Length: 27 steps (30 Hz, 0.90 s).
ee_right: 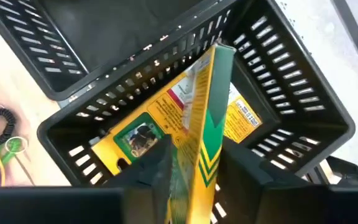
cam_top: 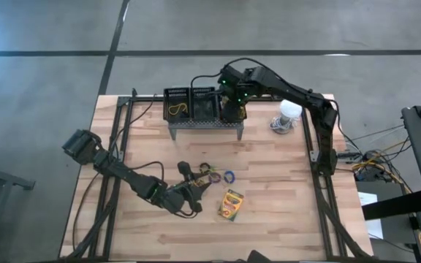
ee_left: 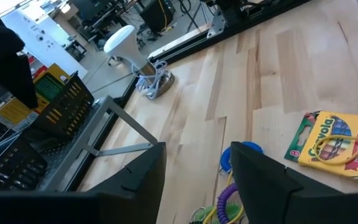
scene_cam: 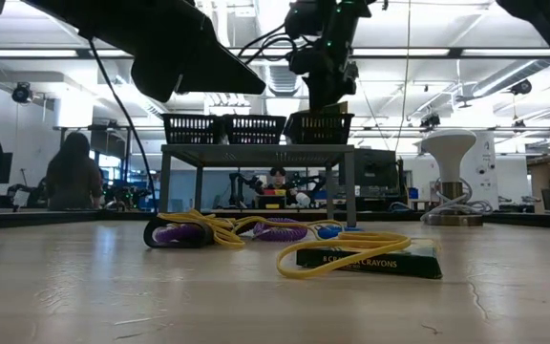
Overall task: Pick & Place Office Desk Supplies
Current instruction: Put the crayon box into the right black bin on the shelf
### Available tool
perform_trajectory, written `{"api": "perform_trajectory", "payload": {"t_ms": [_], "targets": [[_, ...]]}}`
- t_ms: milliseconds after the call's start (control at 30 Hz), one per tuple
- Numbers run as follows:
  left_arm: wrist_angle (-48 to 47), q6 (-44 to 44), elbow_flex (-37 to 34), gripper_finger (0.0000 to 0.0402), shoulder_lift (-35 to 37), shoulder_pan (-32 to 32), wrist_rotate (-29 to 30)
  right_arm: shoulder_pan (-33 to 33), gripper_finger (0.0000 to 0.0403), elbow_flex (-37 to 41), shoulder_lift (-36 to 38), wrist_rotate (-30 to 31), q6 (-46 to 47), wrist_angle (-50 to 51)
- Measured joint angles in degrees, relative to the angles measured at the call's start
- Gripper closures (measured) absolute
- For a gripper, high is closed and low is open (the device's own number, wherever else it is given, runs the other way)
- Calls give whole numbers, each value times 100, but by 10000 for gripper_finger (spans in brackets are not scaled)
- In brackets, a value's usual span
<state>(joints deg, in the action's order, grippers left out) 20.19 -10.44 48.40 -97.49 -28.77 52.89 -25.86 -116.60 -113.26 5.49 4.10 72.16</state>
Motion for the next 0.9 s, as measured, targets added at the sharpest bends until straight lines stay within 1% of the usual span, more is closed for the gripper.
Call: {"api": "perform_trajectory", "payload": {"t_ms": [133,200,300,433,633,767,900], "targets": [[4,0,2,218,0,1,-1,-32,357,-15,75,-17,-1,-20],[8,0,2,218,0,1,-1,-37,376,-27,146,-110,8,-97],[6,0,2,218,0,4,0,-78,377,-31,260,-370,52,-143],[0,3,2,218,0,4,0,-191,367,-28,420,-475,223,-284],[-36,96,2,218,0,4,-1,-394,370,81,740,-849,343,-567],[-47,153,2,218,0,4,0,-420,369,674,1175,-1126,445,-1190],[-51,155,2,218,0,4,-1,-575,369,1709,1839,-1402,681,-2065]]}}
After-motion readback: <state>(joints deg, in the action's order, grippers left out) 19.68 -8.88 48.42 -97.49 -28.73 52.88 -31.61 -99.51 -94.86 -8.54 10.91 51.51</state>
